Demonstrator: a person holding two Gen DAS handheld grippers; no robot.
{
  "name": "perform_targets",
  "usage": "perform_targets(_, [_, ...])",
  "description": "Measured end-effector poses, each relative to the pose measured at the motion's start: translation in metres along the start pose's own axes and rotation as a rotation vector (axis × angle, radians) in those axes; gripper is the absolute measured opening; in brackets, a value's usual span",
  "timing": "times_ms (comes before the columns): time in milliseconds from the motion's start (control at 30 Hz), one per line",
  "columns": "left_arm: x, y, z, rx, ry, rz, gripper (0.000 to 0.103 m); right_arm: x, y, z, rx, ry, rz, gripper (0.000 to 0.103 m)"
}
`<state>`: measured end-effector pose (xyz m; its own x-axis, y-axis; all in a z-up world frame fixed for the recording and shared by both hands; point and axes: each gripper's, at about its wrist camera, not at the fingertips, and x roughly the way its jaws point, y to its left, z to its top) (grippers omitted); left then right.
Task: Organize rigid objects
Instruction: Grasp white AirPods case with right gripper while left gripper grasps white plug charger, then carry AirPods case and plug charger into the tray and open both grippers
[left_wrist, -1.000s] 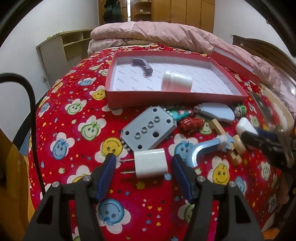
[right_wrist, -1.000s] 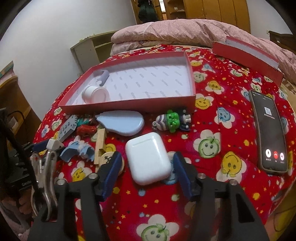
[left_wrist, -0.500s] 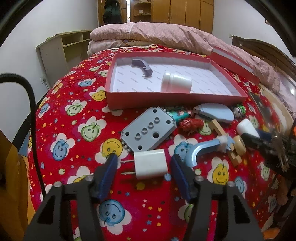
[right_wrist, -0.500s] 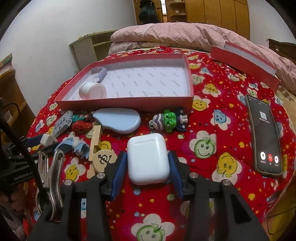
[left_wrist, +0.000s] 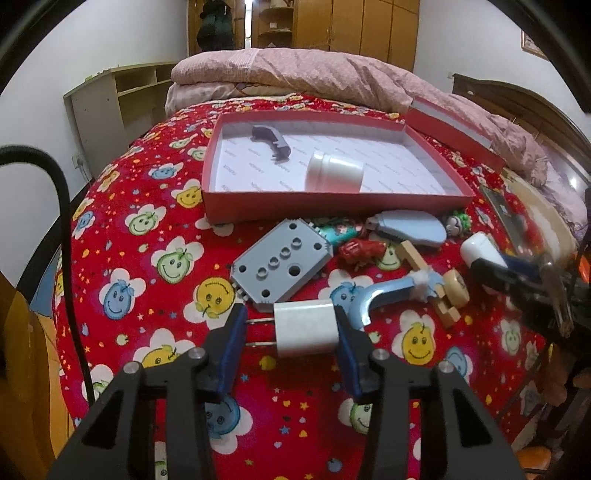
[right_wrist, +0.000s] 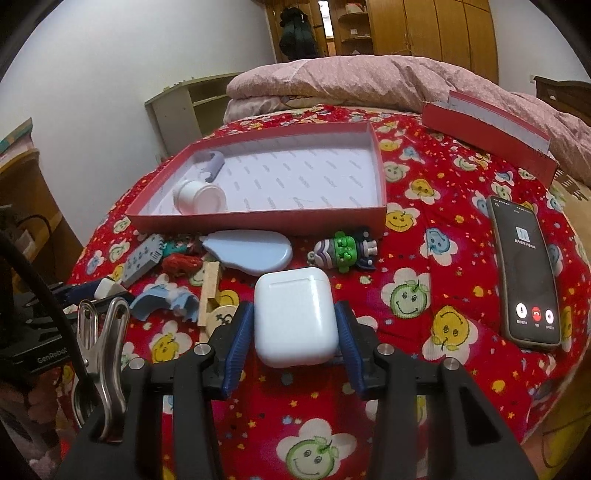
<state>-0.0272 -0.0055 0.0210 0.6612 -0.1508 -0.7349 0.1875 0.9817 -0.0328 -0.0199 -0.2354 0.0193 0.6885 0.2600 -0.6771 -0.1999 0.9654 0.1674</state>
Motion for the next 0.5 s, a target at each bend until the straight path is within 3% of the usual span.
perform_targets(500, [-0.014,0.007,0.016,-0.021,-0.044,-0.005,0.048,-0.014,0.01,0.004,0.003,-0.023,0.04,0.045])
